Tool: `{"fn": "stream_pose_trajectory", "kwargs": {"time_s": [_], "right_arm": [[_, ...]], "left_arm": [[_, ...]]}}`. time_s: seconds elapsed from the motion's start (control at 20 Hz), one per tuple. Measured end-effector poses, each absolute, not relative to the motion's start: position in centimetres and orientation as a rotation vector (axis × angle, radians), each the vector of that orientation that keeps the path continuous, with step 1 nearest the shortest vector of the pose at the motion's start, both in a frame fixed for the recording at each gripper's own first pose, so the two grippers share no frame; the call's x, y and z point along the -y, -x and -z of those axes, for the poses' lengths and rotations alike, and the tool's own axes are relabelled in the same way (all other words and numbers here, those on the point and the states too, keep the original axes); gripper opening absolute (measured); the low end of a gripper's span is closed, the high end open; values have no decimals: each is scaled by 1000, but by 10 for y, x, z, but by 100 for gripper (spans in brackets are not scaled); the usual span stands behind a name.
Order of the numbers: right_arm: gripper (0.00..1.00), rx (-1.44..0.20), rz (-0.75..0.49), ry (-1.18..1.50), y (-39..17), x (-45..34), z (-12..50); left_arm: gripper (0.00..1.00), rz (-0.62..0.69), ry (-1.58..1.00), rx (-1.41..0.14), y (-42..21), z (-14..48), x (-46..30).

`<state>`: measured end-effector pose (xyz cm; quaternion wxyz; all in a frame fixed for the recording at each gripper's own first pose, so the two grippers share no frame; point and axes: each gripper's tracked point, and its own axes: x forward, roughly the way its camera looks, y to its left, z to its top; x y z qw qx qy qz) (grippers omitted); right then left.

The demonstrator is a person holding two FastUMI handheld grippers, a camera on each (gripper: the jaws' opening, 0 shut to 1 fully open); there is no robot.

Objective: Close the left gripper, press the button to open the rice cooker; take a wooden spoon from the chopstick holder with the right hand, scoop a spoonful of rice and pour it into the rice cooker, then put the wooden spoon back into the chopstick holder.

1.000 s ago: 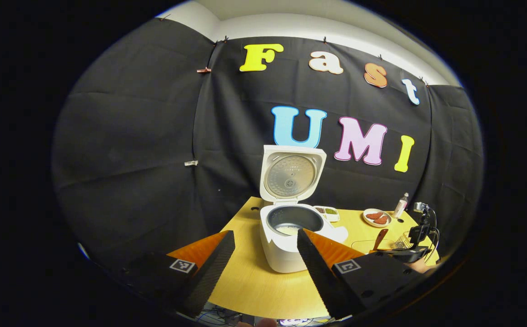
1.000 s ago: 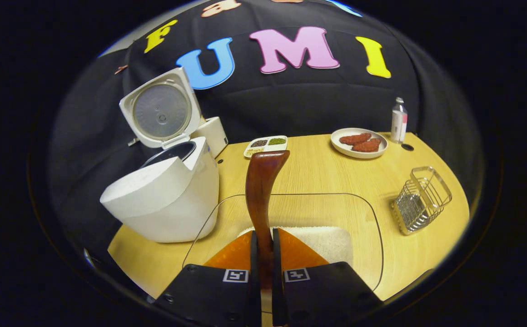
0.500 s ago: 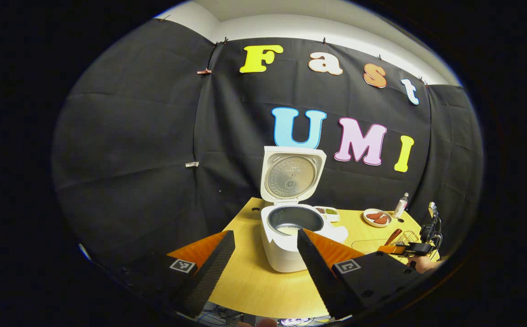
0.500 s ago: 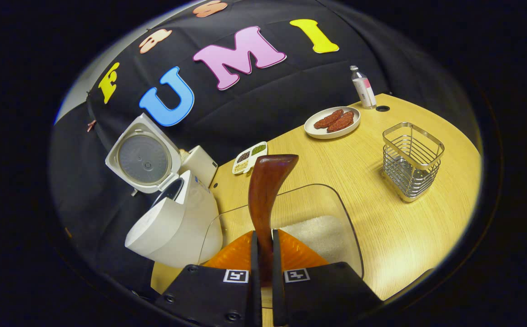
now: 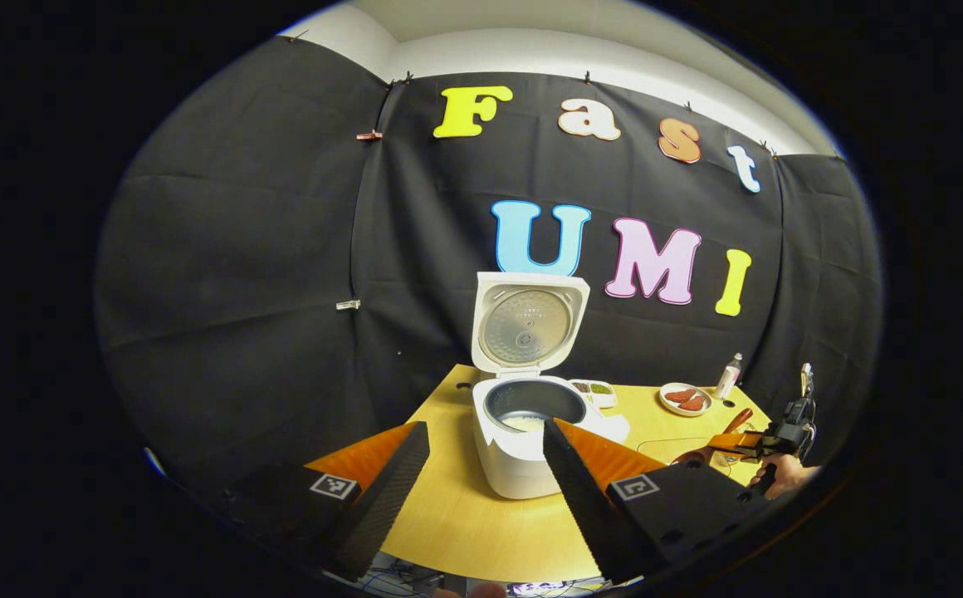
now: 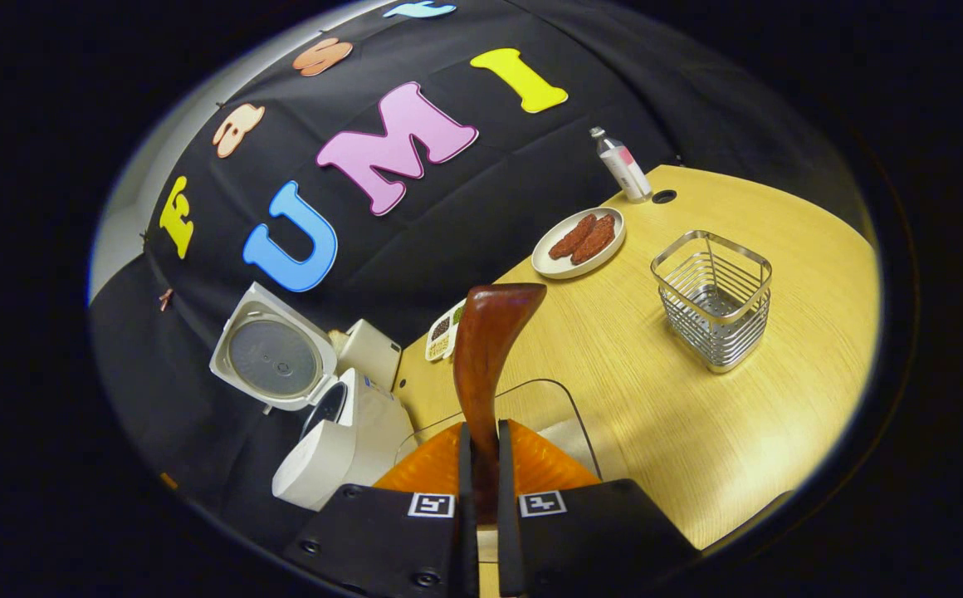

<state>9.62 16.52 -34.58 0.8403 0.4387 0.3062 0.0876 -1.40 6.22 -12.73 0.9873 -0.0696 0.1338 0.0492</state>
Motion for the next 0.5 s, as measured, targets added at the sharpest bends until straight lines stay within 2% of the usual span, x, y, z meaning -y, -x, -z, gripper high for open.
{"fn": "stream_pose_trajectory", "kwargs": {"time_s": [0.5], "right_arm": [[13,-632,-167,-1137,-98,-153,337]], "left_arm": [[96,-86,135,-261,17,124,-57]]}}
